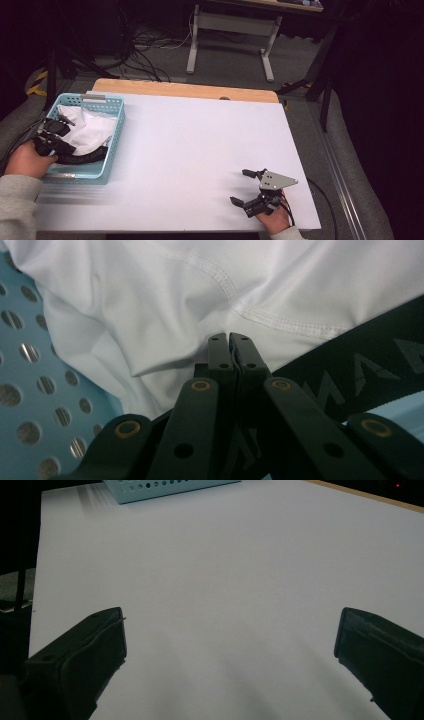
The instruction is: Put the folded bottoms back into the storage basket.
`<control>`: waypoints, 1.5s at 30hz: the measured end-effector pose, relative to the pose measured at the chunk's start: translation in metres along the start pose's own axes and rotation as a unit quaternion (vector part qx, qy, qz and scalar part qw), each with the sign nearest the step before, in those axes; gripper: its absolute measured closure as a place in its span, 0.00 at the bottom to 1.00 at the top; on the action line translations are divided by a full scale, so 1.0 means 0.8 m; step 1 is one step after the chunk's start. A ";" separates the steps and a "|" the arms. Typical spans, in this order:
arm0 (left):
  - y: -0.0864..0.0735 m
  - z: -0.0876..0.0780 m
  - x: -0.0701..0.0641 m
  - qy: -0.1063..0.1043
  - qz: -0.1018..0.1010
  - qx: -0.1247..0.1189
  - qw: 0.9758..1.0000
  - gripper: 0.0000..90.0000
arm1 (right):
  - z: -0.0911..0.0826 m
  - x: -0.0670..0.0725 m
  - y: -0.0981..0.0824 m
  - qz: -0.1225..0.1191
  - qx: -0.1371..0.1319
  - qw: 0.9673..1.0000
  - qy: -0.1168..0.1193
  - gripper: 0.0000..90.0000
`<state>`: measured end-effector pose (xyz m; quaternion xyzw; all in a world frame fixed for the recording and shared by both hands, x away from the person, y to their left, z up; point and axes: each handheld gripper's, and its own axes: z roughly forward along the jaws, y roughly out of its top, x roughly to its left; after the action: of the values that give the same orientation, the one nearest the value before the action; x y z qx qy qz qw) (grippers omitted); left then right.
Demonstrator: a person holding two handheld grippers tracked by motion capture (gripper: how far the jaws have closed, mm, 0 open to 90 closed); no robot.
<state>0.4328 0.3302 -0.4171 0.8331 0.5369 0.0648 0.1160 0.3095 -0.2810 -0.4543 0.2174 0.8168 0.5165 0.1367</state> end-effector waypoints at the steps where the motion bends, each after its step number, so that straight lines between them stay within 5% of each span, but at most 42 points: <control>1: -0.002 -0.001 0.001 -0.002 -0.001 0.001 1.000 0.98 | 0.000 0.000 0.000 0.000 0.000 1.000 0.000 0.01; 14: -0.021 -0.011 0.004 -0.007 -0.006 0.009 1.000 0.97 | 0.001 0.000 0.000 0.000 0.002 1.000 -0.002 0.01; 21: -0.019 -0.030 0.000 -0.009 -0.012 -0.047 0.999 0.81 | 0.000 0.000 0.000 0.001 0.002 1.000 -0.002 0.01; 26: -0.016 -0.053 -0.014 -0.016 -0.010 -0.111 0.994 0.59 | 0.000 0.000 0.000 0.001 0.001 1.000 -0.001 0.01; 38: -0.011 -0.076 -0.041 -0.022 0.002 -0.176 0.984 0.18 | 0.000 0.000 0.000 0.001 0.000 1.000 -0.001 0.01; 45: -0.011 -0.085 -0.050 -0.035 0.006 -0.196 0.980 0.08 | 0.000 0.000 0.000 0.001 0.000 1.000 -0.001 0.01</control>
<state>0.3923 0.3055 -0.3531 0.7993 0.5040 0.1402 0.2957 0.3094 -0.2812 -0.4543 0.2184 0.8166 0.5164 0.1367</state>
